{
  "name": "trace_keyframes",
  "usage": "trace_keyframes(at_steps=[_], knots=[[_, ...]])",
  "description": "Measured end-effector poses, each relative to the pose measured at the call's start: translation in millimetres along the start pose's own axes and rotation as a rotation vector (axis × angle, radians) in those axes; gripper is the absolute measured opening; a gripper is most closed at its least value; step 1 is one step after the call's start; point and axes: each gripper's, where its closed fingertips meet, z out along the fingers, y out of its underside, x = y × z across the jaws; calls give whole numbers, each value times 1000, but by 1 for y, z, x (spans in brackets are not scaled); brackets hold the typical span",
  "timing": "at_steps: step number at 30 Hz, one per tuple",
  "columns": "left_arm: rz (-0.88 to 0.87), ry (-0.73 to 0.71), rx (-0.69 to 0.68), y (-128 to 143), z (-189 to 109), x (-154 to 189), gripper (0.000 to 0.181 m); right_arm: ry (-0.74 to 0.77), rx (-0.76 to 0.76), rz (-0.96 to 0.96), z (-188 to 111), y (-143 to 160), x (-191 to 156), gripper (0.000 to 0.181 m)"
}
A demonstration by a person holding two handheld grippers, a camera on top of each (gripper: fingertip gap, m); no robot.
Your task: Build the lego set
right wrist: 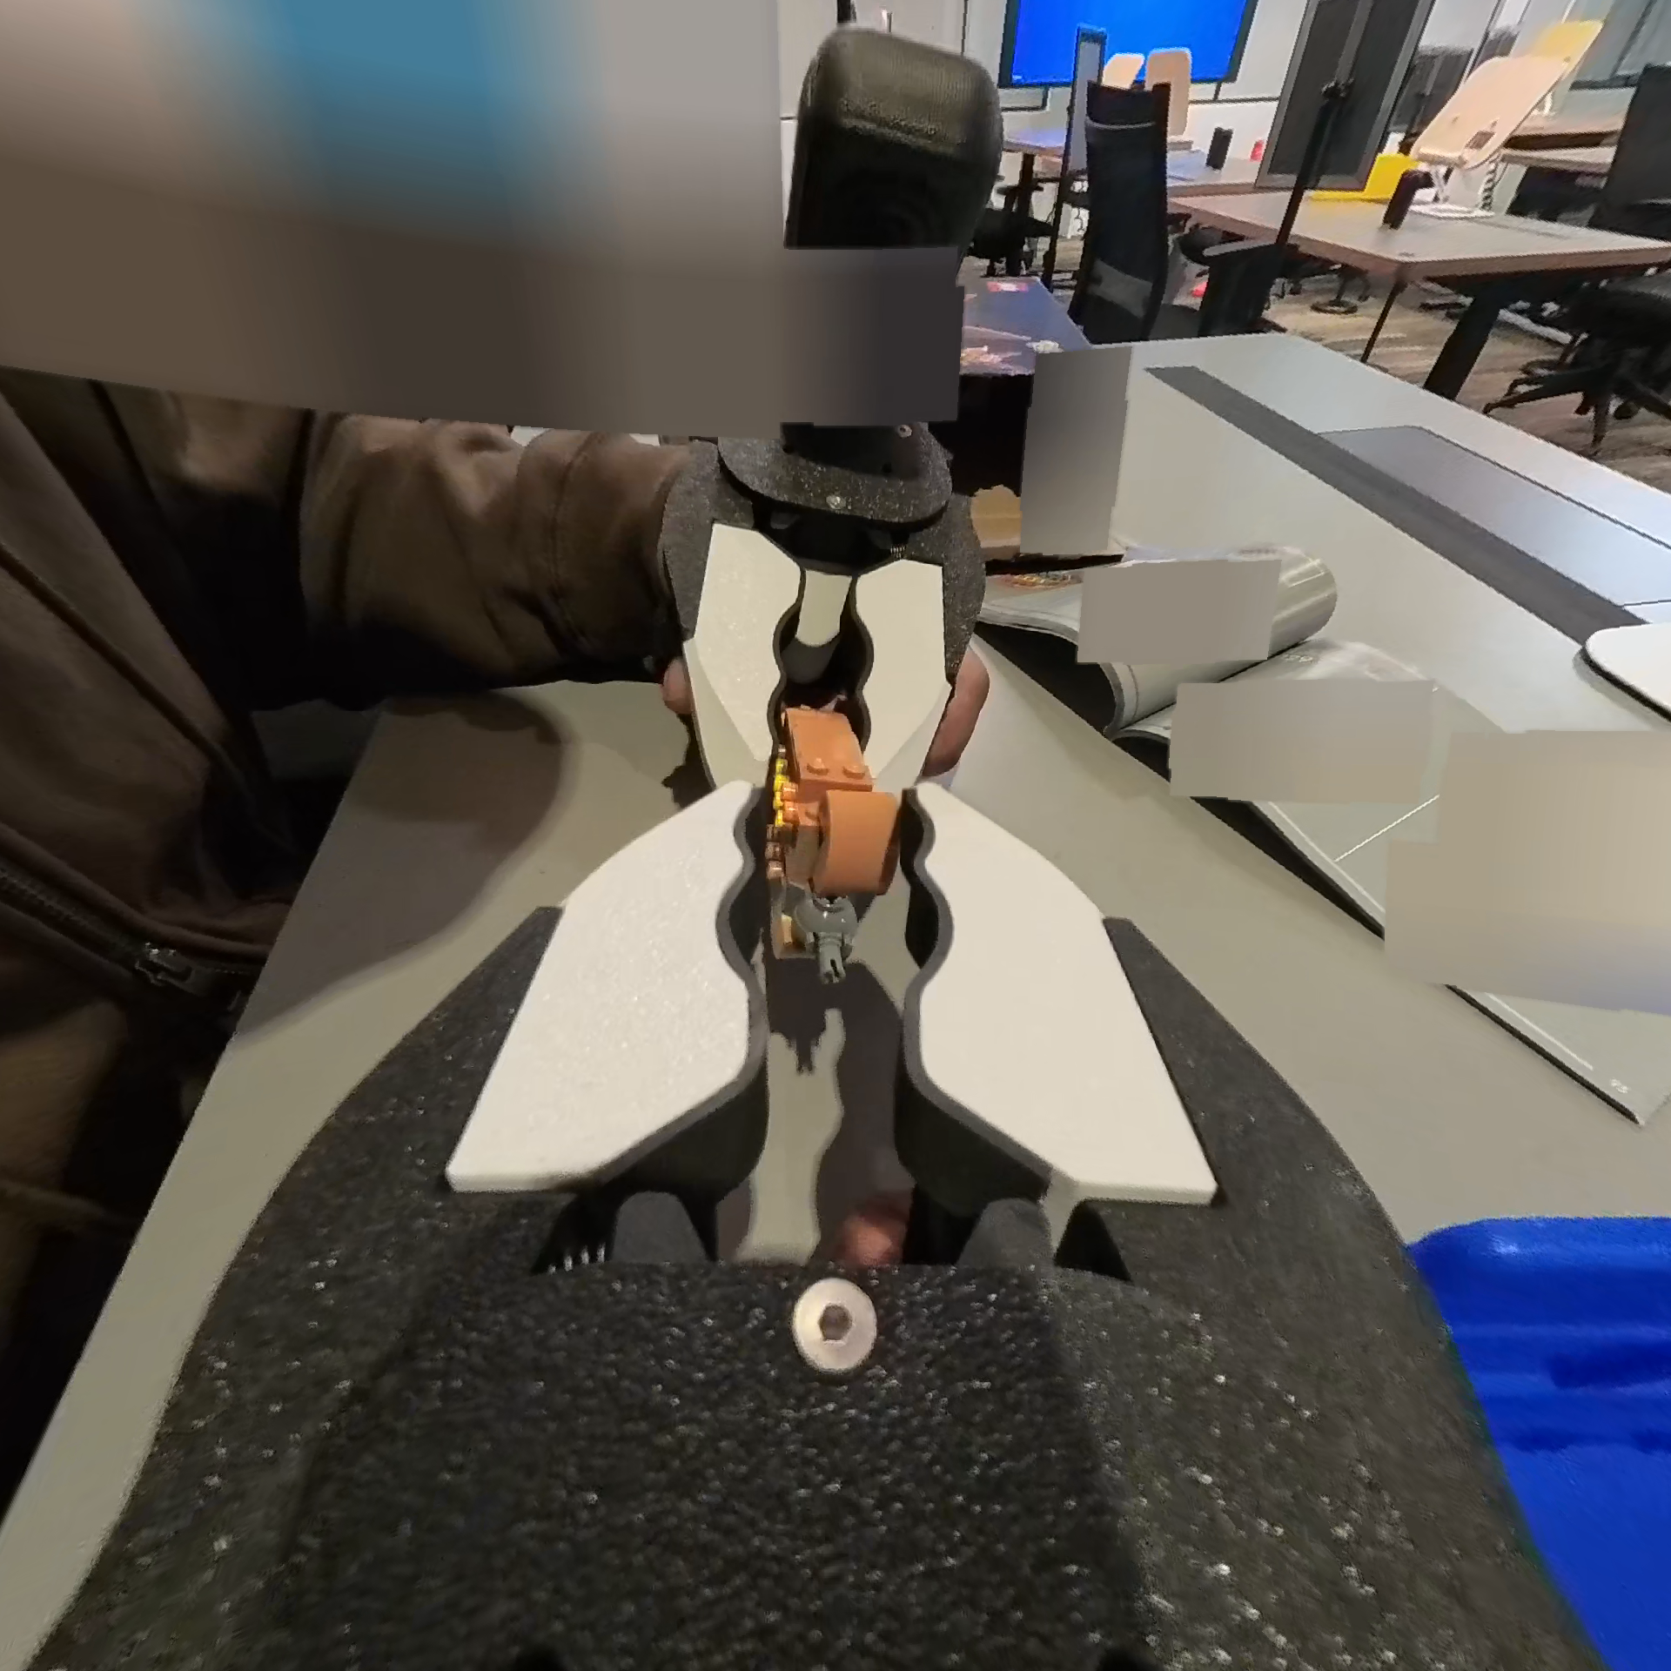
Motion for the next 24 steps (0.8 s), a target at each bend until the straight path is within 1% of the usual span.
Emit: trace_keyframes(at_steps=[4, 11, 14, 20, 22, 24], knots=[[3, -3, -7, 1, 1, 0, 22, -4, -29, 5, 2, 6, -1, 29], [0, -22, -31, 4, 1, -3, 22, 1, -37, 10, 3, 9, -2, 31], [-13, -41, -35, 5, -1, -7, 22, 6, -33, -14, 3, 8, -4, 27], [-32, -43, -24, 4, -2, -9, 22, 40, -36, -35, 7, 11, -3, 25], [-37, -51, -44, 7, -1, -10, 22, 43, -43, -29, 7, 14, -2, 24], [-26, -71, -95, 13, 0, -12, 22, 51, -59, -38, 6, 18, -1, 25]])
